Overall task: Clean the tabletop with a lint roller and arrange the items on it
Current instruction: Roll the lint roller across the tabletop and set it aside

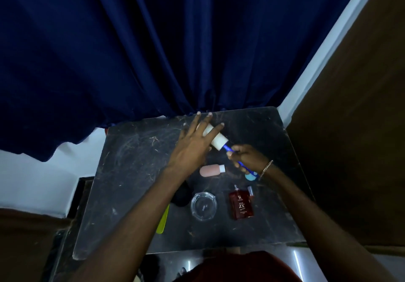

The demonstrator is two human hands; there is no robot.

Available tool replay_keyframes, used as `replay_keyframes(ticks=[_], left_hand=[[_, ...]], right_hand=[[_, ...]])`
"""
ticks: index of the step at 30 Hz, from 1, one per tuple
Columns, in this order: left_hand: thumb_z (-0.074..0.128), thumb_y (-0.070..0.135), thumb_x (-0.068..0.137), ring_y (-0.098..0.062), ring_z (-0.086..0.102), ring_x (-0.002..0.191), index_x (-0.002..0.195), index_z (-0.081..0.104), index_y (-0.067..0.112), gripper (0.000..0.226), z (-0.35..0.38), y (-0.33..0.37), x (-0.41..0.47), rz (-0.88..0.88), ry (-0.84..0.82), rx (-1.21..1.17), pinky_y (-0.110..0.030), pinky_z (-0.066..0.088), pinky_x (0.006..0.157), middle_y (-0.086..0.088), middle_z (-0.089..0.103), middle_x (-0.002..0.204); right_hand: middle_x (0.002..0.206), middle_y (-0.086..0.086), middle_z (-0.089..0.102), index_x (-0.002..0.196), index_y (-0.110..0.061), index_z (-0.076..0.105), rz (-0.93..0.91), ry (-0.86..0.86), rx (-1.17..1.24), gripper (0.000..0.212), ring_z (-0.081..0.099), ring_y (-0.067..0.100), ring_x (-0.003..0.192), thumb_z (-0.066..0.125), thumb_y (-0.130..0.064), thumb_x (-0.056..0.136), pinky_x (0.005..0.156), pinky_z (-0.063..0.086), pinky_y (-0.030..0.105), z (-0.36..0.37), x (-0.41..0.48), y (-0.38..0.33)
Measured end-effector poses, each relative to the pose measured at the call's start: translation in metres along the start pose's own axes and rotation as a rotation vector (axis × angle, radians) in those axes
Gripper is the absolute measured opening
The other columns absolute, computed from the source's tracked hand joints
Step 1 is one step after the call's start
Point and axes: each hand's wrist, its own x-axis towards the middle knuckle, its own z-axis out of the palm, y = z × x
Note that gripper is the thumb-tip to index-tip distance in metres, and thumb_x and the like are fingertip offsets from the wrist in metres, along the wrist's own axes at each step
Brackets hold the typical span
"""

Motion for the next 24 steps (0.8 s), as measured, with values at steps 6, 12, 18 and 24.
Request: replay_keyframes(ticks=[6, 12, 18, 24], left_hand=[[0.065, 0.027, 0.098, -0.036, 0.017, 0.159, 0.161, 0.022, 0.032, 0.075, 0.022, -0.008, 0.040, -0.096, -0.110, 0.007, -0.064, 0.032, 0.122, -0.010, 0.016, 0.170], [0.058, 0.032, 0.101, -0.033, 0.025, 0.156, 0.160, 0.022, 0.032, 0.069, 0.044, -0.011, 0.052, -0.149, -0.165, -0.007, -0.057, 0.036, 0.121, -0.011, 0.021, 0.168], [0.060, 0.036, 0.100, -0.029, 0.030, 0.155, 0.157, 0.029, 0.029, 0.065, 0.057, -0.013, 0.049, -0.213, -0.171, -0.019, -0.052, 0.039, 0.117, -0.007, 0.027, 0.167], [0.059, 0.038, 0.100, -0.029, 0.034, 0.153, 0.157, 0.033, 0.027, 0.063, 0.067, -0.020, 0.037, -0.270, -0.227, -0.044, -0.049, 0.040, 0.117, -0.006, 0.027, 0.168]], right_hand=[[0.059, 0.007, 0.045, 0.089, -0.007, 0.063, 0.231, 0.181, 0.016, 0.025, 0.034, 0.011, 0.035, 0.044, -0.016, 0.103, 0.038, 0.024, 0.017, -0.076, 0.068, 0.040], [0.069, 0.001, 0.043, 0.073, -0.025, 0.047, 0.383, 0.290, -0.096, 0.032, 0.039, 0.014, 0.057, 0.042, -0.011, 0.103, 0.056, 0.032, 0.023, -0.140, 0.122, 0.073], [0.065, 0.006, 0.037, 0.069, -0.013, 0.047, 0.523, 0.326, -0.033, 0.036, 0.033, 0.018, 0.055, 0.040, -0.019, 0.104, 0.054, 0.026, 0.024, -0.184, 0.151, 0.086], [0.067, 0.007, 0.038, 0.067, -0.013, 0.044, 0.574, 0.315, -0.099, 0.037, 0.035, 0.018, 0.057, 0.039, -0.014, 0.103, 0.054, 0.029, 0.026, -0.182, 0.172, 0.085]])
